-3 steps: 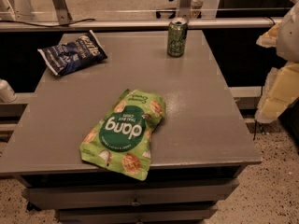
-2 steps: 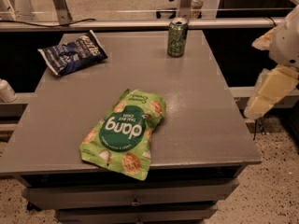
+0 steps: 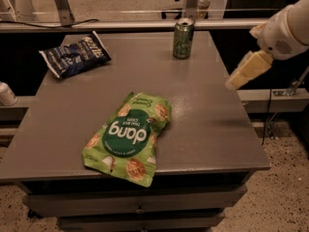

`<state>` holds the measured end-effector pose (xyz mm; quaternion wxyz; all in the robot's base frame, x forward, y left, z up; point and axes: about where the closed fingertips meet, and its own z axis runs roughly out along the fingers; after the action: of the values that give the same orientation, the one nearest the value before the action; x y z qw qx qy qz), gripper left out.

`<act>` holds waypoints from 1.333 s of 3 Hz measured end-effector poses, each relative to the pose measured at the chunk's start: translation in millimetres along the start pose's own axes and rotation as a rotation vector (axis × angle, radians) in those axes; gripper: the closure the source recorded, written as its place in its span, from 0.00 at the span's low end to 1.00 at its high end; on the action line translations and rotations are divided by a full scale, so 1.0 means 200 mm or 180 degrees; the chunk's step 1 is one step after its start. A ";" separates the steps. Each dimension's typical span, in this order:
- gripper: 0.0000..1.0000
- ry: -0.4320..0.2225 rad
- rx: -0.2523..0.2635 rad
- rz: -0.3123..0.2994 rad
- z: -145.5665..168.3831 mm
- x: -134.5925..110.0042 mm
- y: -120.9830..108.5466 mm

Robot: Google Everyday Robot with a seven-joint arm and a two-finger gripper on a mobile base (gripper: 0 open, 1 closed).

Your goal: Pick green can

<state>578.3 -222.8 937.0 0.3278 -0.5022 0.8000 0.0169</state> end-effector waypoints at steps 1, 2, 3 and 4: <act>0.00 -0.0456 0.0044 0.0325 0.17 -0.09 -0.20; 0.00 -0.0901 -0.0050 0.0634 0.38 -0.19 -0.31; 0.00 -0.1313 -0.0205 0.0908 0.59 -0.32 -0.40; 0.00 -0.1586 -0.0335 0.1032 0.73 -0.47 -0.43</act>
Offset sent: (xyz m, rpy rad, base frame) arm 0.1607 0.0432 -0.0329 0.5711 -0.0730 -0.0902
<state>749.6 -139.9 898.8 0.4805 -0.3646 0.7628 0.2332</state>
